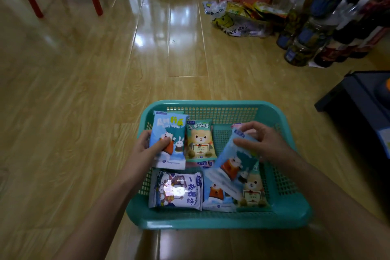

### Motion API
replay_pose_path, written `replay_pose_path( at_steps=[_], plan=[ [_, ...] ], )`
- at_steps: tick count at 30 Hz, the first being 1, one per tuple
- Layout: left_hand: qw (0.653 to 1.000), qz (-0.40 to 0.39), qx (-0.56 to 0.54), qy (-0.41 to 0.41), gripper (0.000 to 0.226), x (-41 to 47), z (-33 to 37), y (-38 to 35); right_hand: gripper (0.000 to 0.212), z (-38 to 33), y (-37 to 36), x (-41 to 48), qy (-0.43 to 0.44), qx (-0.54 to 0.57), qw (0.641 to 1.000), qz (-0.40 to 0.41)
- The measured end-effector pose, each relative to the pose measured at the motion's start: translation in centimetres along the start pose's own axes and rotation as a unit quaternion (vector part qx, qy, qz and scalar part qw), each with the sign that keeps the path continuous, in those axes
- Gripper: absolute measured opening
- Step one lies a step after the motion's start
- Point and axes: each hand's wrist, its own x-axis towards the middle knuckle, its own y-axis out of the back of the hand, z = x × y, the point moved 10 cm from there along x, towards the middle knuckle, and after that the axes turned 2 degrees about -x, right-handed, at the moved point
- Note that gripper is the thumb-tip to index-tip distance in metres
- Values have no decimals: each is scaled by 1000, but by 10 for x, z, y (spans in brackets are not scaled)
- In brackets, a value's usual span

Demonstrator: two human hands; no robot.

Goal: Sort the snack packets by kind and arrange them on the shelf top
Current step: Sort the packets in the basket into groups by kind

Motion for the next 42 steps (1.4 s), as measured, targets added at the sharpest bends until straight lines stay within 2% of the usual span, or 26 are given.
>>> replay_pose_path(
  at_steps=[5,8,15,21,25,27,29,31,33,34,38,42],
  plan=[
    [1000,-24,-7,16,24,-13,-6,-9,13,28,-39,0,-21,-140,983,-119],
    [999,-38,2,24,22,-20,-9,-15,30,36,-55,2,-27,-204,971,-126],
    [998,-43,-12,39,23,-30,-18,-20,30,57,-58,1,-118,-183,970,-105],
    [995,-71,-39,56,19,-38,-20,-34,12,58,-61,-11,-142,-112,973,-142],
    [995,-67,-32,69,22,-38,-23,-39,31,68,-62,-10,-184,-100,970,-122],
    [995,-71,-25,71,23,-37,-24,-42,38,70,-64,-10,-170,-166,966,-100],
    [994,-78,-23,75,22,-38,-26,-46,41,60,-62,-10,-115,-290,949,-55],
    [994,-75,-13,81,20,-39,-31,-48,52,48,-62,-13,-59,-368,928,-20],
    [993,-78,3,92,20,-42,-37,-51,68,49,-61,-18,-54,-377,924,-26],
    [991,-81,11,102,20,-44,-41,-53,69,53,-60,-22,-66,-367,927,-40],
    [986,-100,16,132,20,-48,-57,-60,35,67,-64,-36,-72,-349,933,-59],
    [983,-117,38,138,11,-51,-62,-76,35,73,-71,-42,-53,-335,939,-50]
  ],
)
